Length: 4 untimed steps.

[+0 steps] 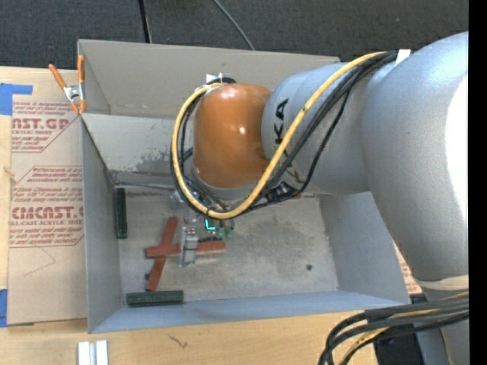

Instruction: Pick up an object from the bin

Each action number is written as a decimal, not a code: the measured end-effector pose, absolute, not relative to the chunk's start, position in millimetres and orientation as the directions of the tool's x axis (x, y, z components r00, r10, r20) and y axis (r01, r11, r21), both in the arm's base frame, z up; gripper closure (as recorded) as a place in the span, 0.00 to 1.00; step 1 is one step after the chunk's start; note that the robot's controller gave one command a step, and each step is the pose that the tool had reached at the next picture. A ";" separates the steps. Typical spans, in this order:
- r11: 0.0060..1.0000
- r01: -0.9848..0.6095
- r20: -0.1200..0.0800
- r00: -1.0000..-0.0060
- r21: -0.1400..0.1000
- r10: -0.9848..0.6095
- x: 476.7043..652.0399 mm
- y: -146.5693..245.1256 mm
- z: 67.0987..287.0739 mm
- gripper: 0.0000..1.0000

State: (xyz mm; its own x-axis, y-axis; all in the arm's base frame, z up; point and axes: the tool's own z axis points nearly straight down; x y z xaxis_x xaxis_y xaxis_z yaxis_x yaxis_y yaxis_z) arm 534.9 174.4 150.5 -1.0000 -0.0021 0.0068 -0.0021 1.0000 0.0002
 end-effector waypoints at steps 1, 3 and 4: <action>1.000 -0.001 0.000 -1.000 0.001 -0.001 537.1 173.6 154.6 0.00; 0.993 -0.116 0.000 -0.993 0.000 -0.116 537.5 136.2 121.2 0.00; 0.998 0.058 -0.001 -0.998 0.001 0.058 527.5 132.6 123.3 0.00</action>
Offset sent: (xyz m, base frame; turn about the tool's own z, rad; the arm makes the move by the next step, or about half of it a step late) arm -0.0016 -0.0418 -0.0430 -0.0701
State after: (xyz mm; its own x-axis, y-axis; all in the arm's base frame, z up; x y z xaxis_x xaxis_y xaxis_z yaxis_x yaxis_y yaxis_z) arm 527.5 132.6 123.3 -0.9983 0.0576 -0.0009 0.0576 0.9983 0.0013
